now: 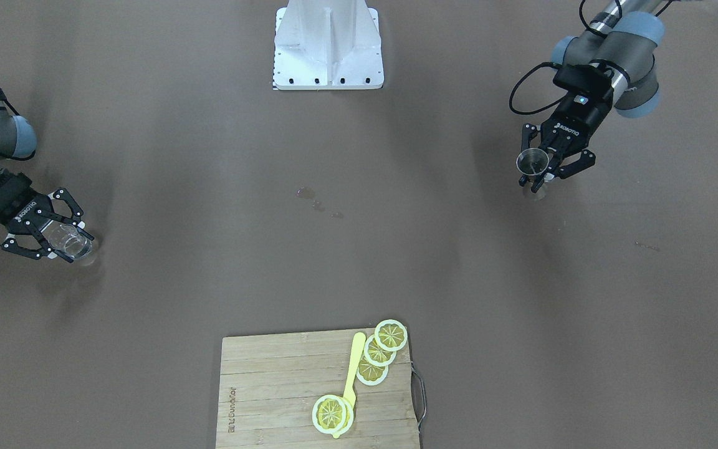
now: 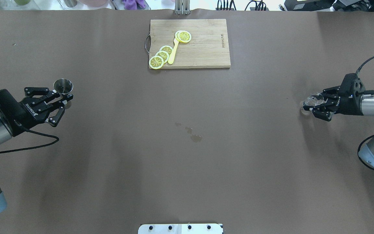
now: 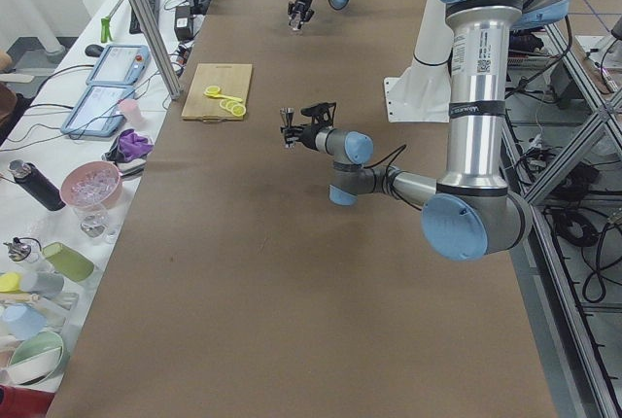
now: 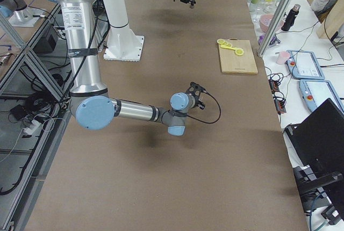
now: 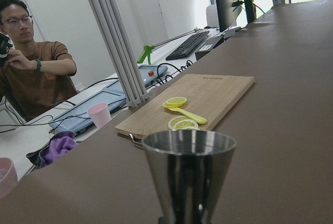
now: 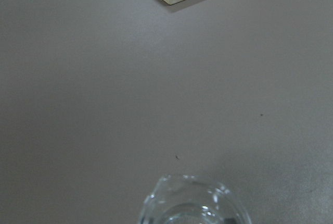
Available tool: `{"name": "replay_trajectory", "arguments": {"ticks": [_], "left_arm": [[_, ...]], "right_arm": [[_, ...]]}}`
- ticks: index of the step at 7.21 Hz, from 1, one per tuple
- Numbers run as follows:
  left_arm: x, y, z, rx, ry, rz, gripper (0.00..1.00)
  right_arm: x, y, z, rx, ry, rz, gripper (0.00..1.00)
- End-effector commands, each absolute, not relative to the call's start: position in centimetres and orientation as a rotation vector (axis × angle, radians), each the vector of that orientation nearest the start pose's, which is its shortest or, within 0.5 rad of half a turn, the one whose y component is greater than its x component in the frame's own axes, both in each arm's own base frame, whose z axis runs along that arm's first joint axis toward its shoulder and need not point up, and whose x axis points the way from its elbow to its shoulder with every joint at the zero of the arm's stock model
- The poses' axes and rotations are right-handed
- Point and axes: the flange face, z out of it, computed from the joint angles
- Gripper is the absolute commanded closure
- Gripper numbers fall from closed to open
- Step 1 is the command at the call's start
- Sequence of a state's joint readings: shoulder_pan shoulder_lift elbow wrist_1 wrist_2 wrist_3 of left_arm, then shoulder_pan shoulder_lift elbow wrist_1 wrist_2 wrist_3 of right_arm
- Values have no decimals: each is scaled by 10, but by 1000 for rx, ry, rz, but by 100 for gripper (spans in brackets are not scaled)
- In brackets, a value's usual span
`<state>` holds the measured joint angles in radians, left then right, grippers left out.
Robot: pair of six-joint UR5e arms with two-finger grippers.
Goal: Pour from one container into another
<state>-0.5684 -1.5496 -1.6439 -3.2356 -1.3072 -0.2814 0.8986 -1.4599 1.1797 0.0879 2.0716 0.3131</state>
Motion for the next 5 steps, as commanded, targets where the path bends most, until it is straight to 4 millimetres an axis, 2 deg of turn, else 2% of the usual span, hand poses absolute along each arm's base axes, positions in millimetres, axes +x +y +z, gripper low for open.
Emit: {"name": "replay_trajectory", "arguments": {"ticks": [1,2,3,5], "left_arm": [[316,-373,456,1422,910,44,100],[319,-357,478,1361,912,-86,100],[325,-343,495,1347,843,-121,100],[327,-338,504,1355,804,-223,100]], "right_arm": [[-266,-465,615,1006,-1021,-643,100],[-268,-465,617,1001,-1020,-644,100],[-269,-464,618,1003,-1021,-646,100],[-270,-463,619,1002,-1020,-646,100]]}}
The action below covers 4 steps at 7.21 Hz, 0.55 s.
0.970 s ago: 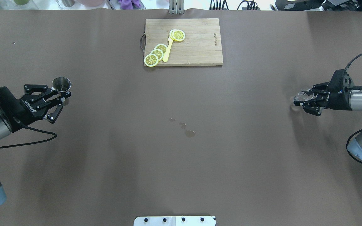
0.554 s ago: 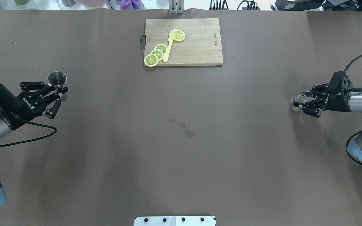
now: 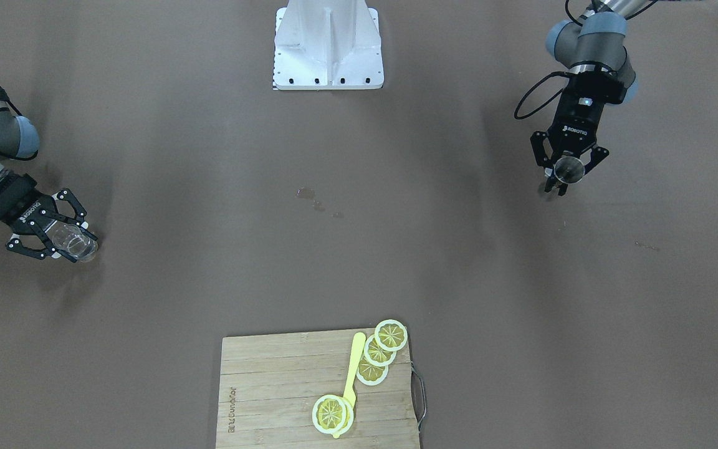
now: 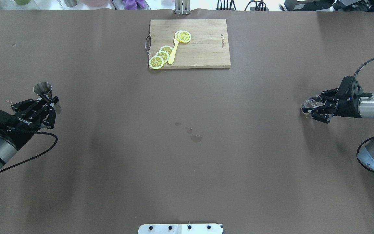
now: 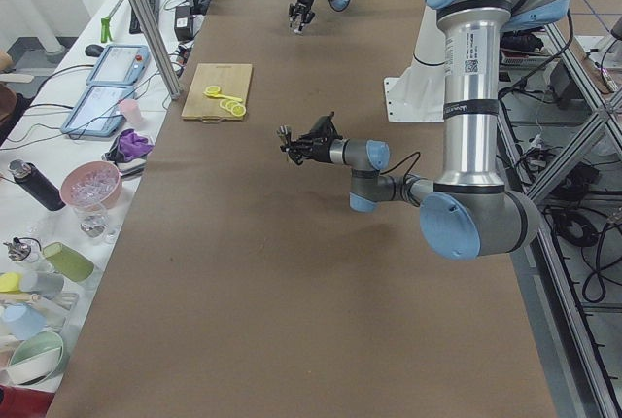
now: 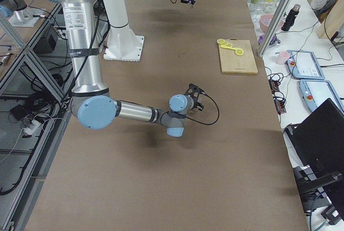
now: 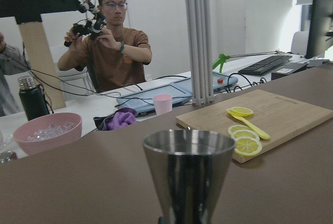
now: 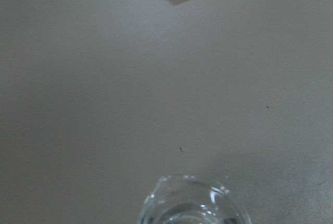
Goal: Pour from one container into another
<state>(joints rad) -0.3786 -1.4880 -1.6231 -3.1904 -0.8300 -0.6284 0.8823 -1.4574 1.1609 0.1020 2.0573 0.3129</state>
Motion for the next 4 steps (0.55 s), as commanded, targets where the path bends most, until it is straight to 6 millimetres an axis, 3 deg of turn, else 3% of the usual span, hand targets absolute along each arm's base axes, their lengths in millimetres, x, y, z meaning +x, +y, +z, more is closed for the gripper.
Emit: {"name": "replay_trajectory", "arguments": {"ticks": [1,4], "left_arm": [[331,-333,506,1303,888,-350,100],[333,-332,506,1291,897,-354,100]], "right_arm": [[-271,-462,619,1004,-1019,-645,100],[-273,-461,619,1001,-1020,-648,100]]}}
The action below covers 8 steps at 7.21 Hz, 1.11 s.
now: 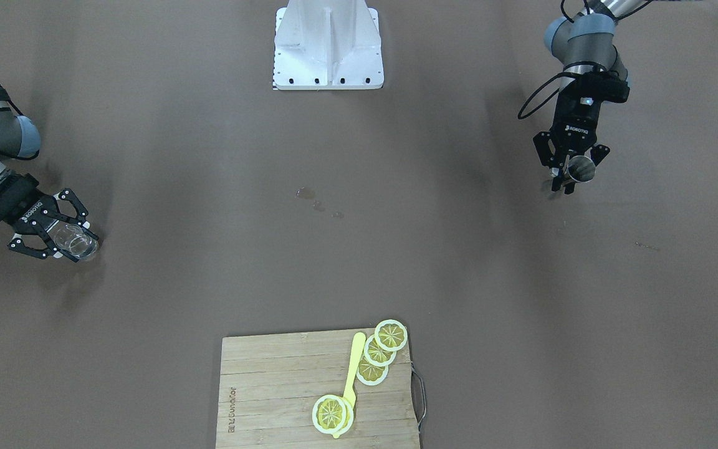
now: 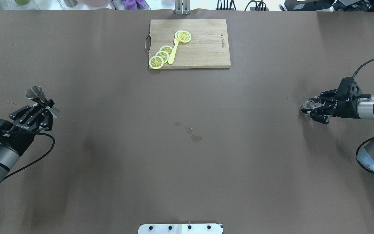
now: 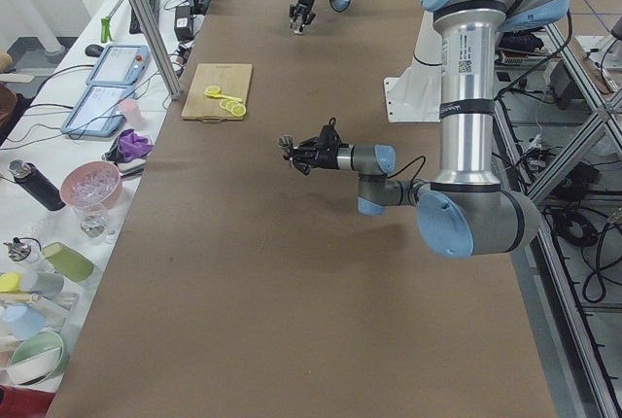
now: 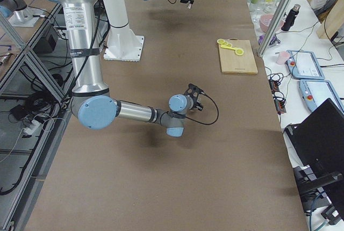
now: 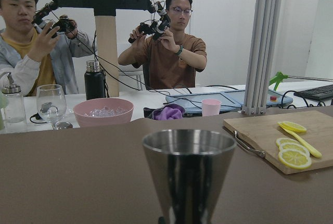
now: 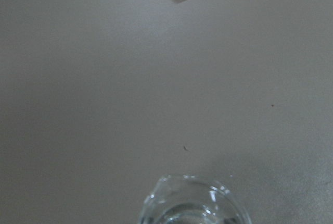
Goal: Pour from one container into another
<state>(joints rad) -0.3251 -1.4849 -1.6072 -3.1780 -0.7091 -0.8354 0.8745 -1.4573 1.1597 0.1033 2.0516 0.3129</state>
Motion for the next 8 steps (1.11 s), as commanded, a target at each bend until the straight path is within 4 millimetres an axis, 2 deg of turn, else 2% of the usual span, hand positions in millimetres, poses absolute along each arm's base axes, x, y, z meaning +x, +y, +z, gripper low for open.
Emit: {"name": "replay_trajectory", "arguments": {"ticks": [1,3,4,5,6,7,8], "left_arm": [[339,-336,506,1289,827,-362,100],[340,-341,509,1297,753,-517,100],[346,-342,521,1294,691,-633,100],[352,-345,529,1289,646,-710,100],[354,-345,531,1283,648,-735,100],[355,-344,536,1273,685,-794,100],[362,-345,554,1286,639,-815,100]], "right_arm": [[-274,-461,619,1000,-1021,-649,100],[-274,-460,621,998,-1020,-649,100],[-275,-460,621,995,-1020,-650,100],[-274,-460,621,999,-1016,-648,71],[-275,-460,621,1004,-1011,-644,52],[-275,-461,621,1006,-1010,-643,35],[-275,-461,620,1007,-1011,-643,28]]}}
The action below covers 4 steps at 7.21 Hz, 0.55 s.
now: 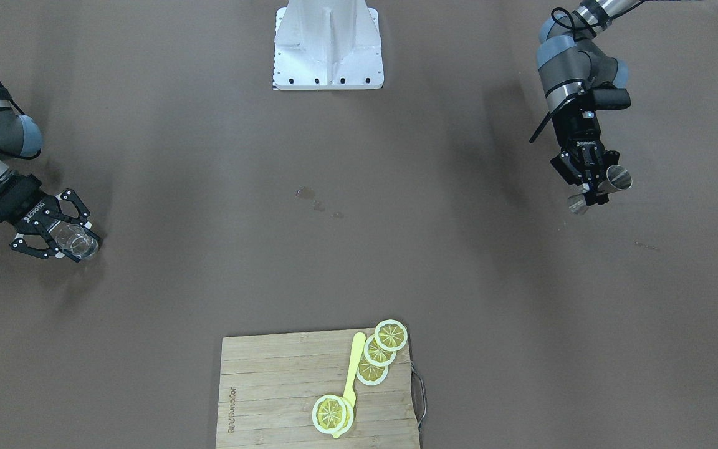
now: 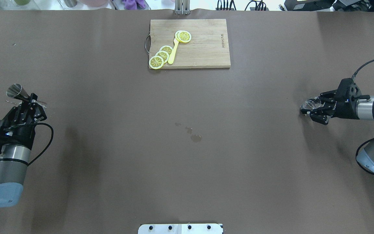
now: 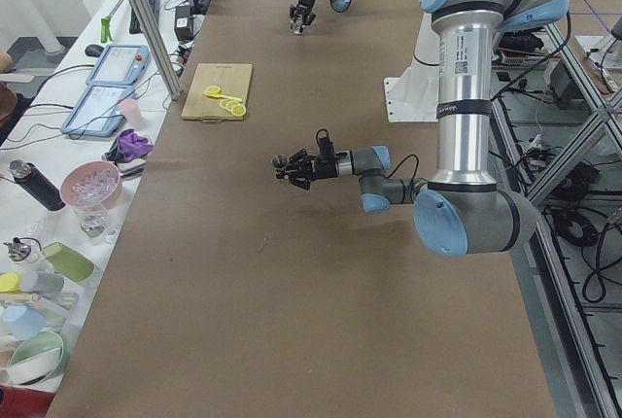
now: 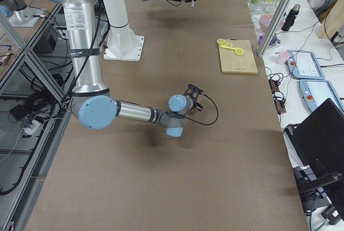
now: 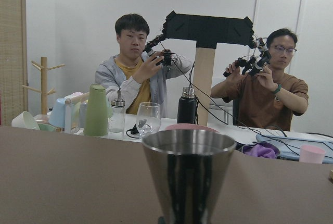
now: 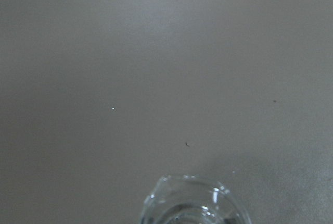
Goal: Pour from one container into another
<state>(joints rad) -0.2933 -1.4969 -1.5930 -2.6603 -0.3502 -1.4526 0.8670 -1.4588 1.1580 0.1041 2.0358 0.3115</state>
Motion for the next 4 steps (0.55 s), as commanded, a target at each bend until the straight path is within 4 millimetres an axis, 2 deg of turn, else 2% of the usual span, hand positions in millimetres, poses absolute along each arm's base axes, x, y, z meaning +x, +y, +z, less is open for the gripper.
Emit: {"name": "replay_trajectory", "arguments": {"ticks": [1,2,4], "left_arm": [[369,-346,564,1283,618,-829,100],[374,-348,568,1298,588,-817,100],[378,-348,588,1331,489,-759,100]], "right_arm": [[-275,-461,616,1015,-1013,-645,27],[-275,-460,615,1016,-1015,-647,26],[-273,-458,612,1023,-1018,-648,16]]}}
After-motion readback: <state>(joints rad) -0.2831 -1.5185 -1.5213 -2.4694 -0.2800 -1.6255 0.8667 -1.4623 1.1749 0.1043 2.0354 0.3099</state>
